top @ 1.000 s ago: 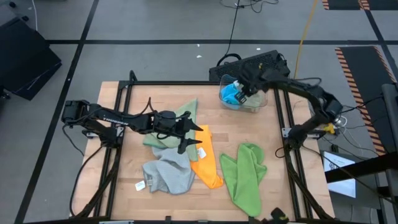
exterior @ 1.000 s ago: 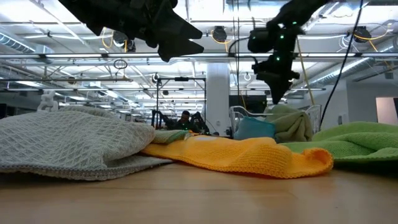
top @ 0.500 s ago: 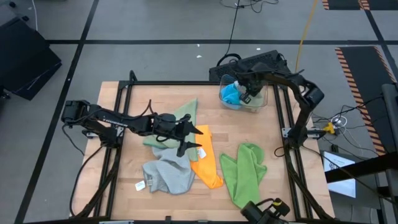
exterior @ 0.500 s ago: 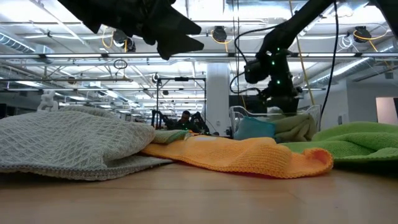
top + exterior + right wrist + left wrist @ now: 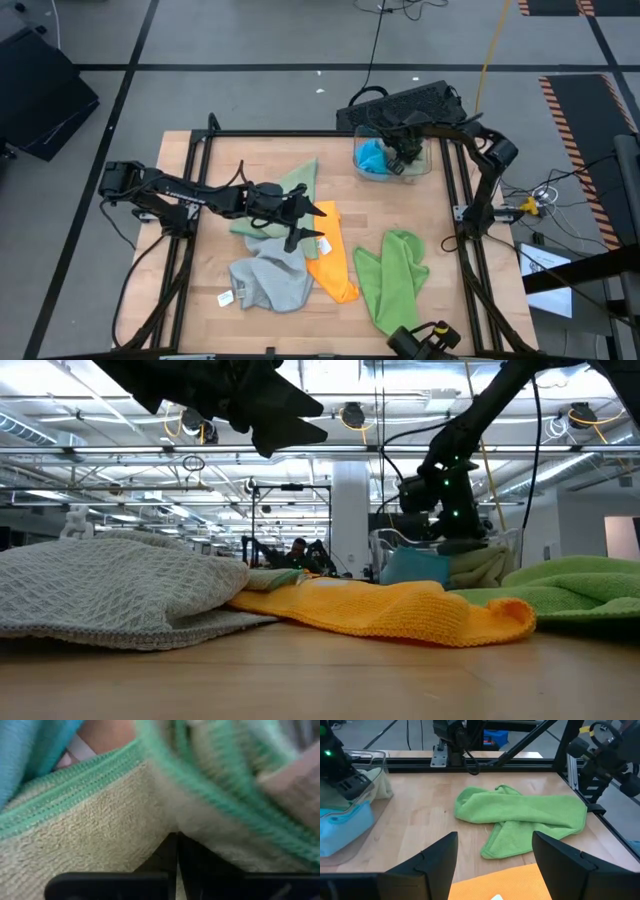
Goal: Fold microfiber towels
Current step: Put the right light green microfiber towel into the transparent bin
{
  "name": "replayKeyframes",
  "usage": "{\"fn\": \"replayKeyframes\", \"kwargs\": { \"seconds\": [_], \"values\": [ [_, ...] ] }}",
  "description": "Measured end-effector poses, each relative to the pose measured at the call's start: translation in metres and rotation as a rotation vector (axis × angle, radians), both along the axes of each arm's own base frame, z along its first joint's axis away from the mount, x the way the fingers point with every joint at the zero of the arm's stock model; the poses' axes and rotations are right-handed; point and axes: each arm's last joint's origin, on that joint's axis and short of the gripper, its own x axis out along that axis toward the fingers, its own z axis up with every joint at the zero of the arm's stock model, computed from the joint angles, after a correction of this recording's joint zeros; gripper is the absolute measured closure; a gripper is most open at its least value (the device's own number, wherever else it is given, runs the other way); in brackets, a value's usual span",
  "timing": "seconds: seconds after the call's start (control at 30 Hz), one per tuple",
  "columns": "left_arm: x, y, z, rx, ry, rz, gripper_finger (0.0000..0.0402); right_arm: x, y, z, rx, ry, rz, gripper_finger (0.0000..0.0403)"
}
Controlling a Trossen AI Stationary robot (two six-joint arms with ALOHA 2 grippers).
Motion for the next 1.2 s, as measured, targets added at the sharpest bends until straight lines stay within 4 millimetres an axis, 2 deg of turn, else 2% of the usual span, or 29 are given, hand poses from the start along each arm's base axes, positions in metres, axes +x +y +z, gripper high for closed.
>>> {"fn": "replayKeyframes", "kwargs": {
  "seconds": [0.1,0.23,0.4,0.53,0.73,0.93,1.2],
  "values": [
    [0.000,0.000,0.000,0.000,0.001,0.000,0.0144,0.003,0.003,0.006,-0.034,-0.004,0.014,0.0397],
    [0.000,0.000,0.000,0.000,0.001,0.000,0.0144,0.006,0.010,0.026,-0.093,-0.036,0.058,0.0397],
    [0.000,0.000,0.000,0.000,0.001,0.000,0.0144,0.001,0.018,0.048,-0.161,0.014,0.149,0.0397],
    [0.000,0.000,0.000,0.002,0.001,0.000,0.0144,-0.008,0.015,0.058,-0.197,0.037,0.172,0.0397],
    [0.000,0.000,0.000,0.005,0.000,-0.002,0.0144,-0.019,0.001,0.054,-0.203,0.091,0.162,0.0397],
    [0.000,0.000,0.000,0.013,-0.001,-0.004,0.0144,-0.012,-0.004,0.043,-0.198,0.077,0.181,0.0397],
    [0.000,-0.001,0.000,0.013,-0.001,-0.006,0.0144,-0.005,-0.007,0.019,-0.125,0.118,0.201,0.0397]
  ]
}}
